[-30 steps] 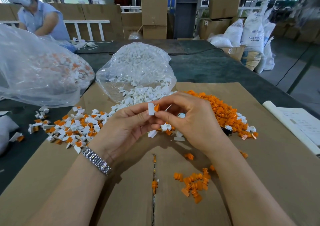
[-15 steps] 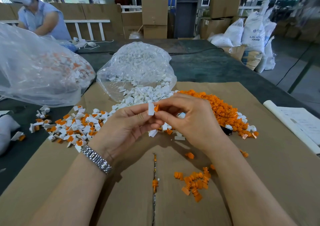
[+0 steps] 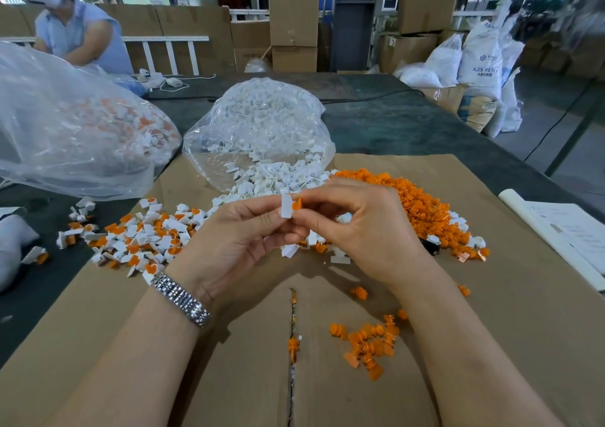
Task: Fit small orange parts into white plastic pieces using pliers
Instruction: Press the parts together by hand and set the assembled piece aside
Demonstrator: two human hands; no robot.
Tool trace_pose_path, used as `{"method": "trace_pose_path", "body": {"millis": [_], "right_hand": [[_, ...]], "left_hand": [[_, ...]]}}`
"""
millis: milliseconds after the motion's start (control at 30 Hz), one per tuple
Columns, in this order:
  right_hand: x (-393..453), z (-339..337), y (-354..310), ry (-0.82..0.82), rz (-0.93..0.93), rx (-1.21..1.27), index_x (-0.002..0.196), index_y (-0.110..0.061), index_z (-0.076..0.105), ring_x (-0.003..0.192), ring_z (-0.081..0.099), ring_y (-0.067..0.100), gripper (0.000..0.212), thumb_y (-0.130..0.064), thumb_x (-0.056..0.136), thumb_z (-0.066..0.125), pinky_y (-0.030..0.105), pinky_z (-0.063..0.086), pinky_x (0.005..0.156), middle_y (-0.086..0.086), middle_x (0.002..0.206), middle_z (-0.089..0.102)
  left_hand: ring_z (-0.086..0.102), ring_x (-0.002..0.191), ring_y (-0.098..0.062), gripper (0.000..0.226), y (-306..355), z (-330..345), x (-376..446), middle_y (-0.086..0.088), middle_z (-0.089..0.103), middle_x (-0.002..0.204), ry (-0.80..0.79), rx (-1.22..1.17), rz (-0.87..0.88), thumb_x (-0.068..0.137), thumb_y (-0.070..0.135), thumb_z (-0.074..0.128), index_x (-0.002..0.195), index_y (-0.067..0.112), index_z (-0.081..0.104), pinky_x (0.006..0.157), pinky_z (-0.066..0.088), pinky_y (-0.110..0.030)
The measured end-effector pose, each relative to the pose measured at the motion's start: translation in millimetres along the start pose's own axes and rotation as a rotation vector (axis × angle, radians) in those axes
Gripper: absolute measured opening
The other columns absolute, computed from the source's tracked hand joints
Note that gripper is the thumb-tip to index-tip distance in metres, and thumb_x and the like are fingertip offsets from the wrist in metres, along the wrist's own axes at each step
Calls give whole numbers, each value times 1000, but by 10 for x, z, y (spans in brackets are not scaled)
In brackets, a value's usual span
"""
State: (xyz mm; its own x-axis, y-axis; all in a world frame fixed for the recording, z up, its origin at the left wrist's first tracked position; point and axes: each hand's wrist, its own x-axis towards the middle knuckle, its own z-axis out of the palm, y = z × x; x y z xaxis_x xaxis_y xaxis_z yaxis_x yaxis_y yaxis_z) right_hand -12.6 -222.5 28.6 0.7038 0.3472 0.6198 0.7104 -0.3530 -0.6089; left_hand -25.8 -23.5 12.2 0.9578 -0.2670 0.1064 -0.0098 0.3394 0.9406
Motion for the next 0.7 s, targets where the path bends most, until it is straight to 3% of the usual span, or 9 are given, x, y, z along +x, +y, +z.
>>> {"method": "trace_pose_path", "body": {"millis": [133, 300, 400, 500, 700], "right_hand": [[1, 5, 32, 9, -7, -34, 107, -12, 80, 82, 69, 11, 22, -18, 87, 80, 34, 58, 75, -2, 89, 73], [-9, 28, 41, 32, -29, -86, 105, -11, 79, 79, 69, 9, 21, -20, 86, 80, 34, 59, 74, -2, 89, 73], [-12, 43, 33, 10, -37, -126, 106, -10, 79, 80, 68, 10, 20, -19, 88, 80, 35, 58, 74, -2, 89, 73], [-7, 52, 22, -19, -31, -134, 106, -12, 79, 80, 67, 11, 19, -18, 89, 79, 36, 57, 74, -2, 88, 71], [-16, 73, -6, -68, -36, -192, 107, -15, 78, 80, 66, 6, 20, -21, 89, 78, 31, 57, 75, -7, 90, 70]], "left_hand": [[76, 82, -27, 15, 3, 22, 7, -19, 75, 91, 60, -59, -14, 88, 6, 66, 102, 3, 68, 72, 62, -28], [76, 90, -33, 12, 43, 54, 10, -24, 74, 98, 97, -63, -60, 87, 17, 70, 88, 5, 71, 74, 62, -31], [76, 84, -32, 15, 47, 71, -3, -22, 72, 90, 118, -64, -61, 76, 19, 81, 78, 7, 71, 72, 63, -32], [76, 75, -27, 15, 40, 80, -10, -20, 73, 82, 146, -30, -67, 74, 11, 79, 79, 1, 69, 68, 62, -28], [72, 61, -22, 16, 17, 61, -6, -11, 50, 62, 211, 5, -77, 71, 9, 76, 75, 0, 63, 65, 61, -27]]}}
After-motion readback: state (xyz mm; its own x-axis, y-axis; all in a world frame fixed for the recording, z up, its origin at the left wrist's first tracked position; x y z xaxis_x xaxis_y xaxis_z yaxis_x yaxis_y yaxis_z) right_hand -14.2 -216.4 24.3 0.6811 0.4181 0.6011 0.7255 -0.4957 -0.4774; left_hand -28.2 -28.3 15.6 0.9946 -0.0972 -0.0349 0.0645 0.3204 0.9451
